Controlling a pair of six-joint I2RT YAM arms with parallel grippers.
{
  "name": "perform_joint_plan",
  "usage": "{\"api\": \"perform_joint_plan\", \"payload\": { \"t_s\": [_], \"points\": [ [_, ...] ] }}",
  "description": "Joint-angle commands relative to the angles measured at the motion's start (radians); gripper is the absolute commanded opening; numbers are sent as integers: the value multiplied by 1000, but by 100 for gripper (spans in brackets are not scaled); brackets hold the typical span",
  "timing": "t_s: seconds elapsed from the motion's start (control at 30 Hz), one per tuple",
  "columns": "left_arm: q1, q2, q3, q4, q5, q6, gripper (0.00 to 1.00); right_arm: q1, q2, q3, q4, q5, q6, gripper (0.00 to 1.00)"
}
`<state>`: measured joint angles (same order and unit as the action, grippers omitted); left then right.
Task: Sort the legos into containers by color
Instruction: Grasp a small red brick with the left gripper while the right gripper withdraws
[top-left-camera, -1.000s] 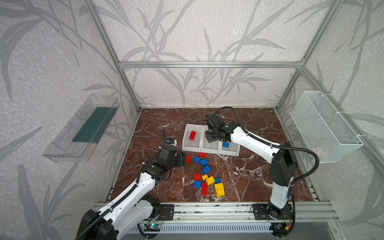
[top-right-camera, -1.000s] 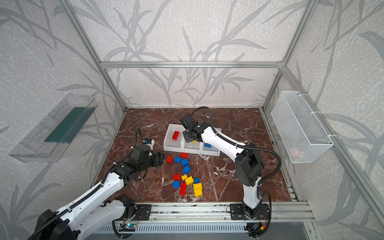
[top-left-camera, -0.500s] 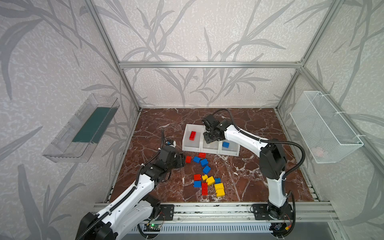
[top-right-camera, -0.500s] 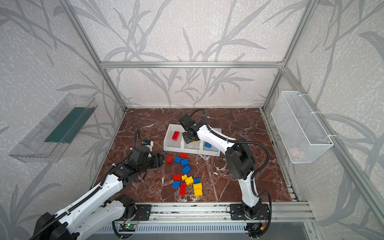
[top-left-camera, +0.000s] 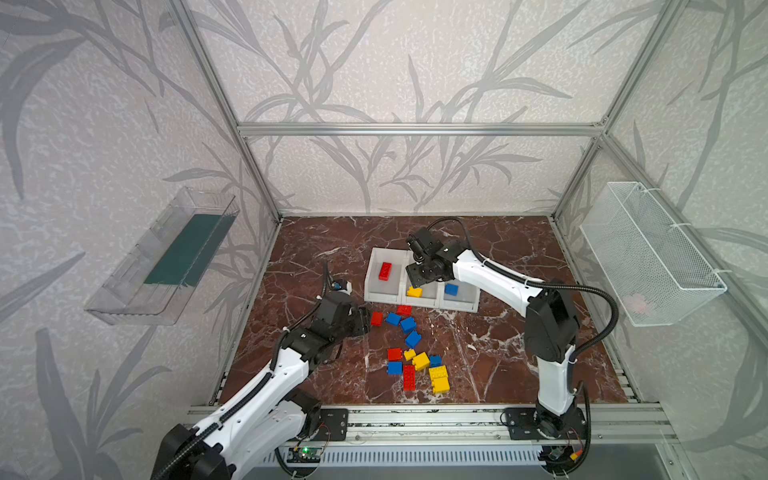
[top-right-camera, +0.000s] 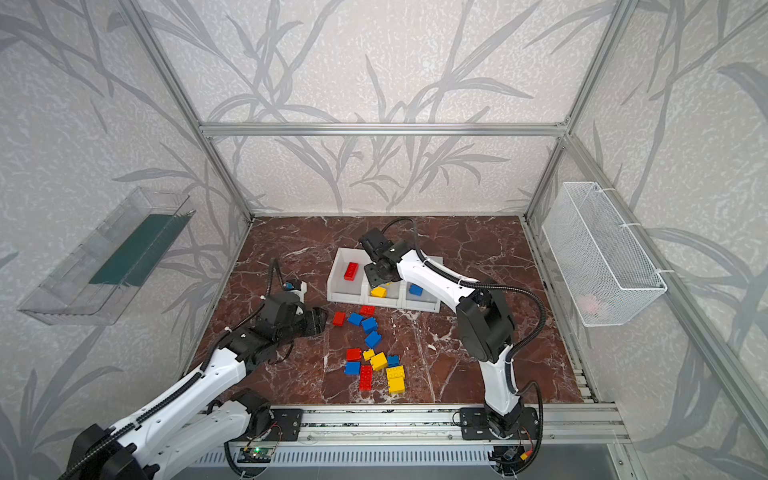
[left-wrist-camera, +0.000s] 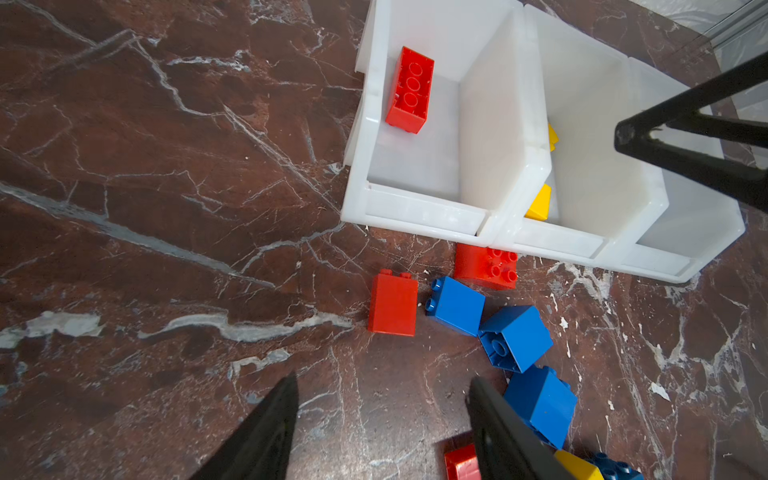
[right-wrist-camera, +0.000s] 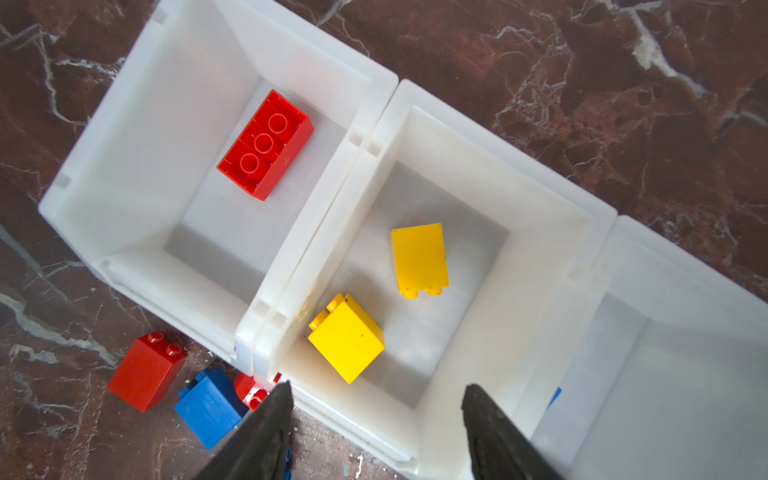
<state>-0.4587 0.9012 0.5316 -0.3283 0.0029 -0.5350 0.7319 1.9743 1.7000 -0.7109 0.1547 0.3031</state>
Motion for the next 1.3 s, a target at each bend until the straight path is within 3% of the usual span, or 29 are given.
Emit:
{"api": "perform_joint_plan", "payload": {
  "t_s": [0.0,0.3,0.73,1.27],
  "points": [
    [1,5,-13,-6,4,-11,67,-5,-85,-31,-7,-9,15,66],
    [1,70,-9,7,26,-7,68,-3,-345,-314,52,-39,69,68],
    [-7,373,116,16,66,96,67,-3,-692,-743,98,-13,276,68],
    [-26,634,276,-6,86,164,60,-3,-707,-772,82,-12,307,68]
  ]
}}
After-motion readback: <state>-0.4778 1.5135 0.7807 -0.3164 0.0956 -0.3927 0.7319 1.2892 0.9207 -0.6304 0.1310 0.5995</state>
